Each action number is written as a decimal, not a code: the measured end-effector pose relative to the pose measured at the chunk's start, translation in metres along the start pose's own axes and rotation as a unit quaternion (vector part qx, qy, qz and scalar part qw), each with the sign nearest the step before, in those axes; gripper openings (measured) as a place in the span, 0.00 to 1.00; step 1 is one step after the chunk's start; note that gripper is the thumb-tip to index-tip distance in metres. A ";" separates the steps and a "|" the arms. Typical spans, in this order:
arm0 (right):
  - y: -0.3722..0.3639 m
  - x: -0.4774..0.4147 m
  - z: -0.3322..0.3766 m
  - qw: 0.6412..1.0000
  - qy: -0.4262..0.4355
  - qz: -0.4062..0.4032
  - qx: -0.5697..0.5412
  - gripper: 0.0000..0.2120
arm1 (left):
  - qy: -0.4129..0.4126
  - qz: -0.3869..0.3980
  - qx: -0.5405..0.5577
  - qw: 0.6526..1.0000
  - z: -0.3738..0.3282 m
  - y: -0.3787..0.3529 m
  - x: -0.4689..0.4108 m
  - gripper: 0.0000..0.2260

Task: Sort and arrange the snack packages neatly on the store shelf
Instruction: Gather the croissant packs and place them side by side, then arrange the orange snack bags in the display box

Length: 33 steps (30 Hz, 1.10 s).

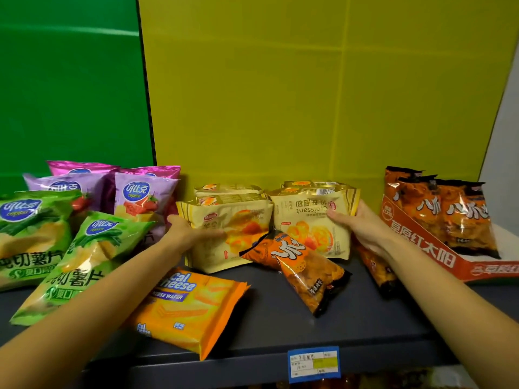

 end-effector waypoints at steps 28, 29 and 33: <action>0.078 0.058 -0.037 0.896 -0.189 -0.041 0.401 0.52 | -0.168 0.012 -0.587 0.792 -0.079 -0.110 0.099 0.24; 0.082 0.058 -0.041 0.901 -0.187 -0.045 0.388 0.55 | -0.129 0.025 -0.594 0.793 -0.075 -0.119 0.099 0.28; 0.091 0.063 -0.043 0.916 -0.200 -0.020 0.347 0.57 | -0.011 0.042 -0.603 0.796 -0.061 -0.146 0.098 0.31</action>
Point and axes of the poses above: each hand's wrist, its own x-axis away from the middle knuckle, its own y-axis out of the back of the hand, z = x × y, the point moved 3 cm from there along -x, towards the middle knuckle, and after that the axes turned 12 degrees about z, right-handed, at the moved point
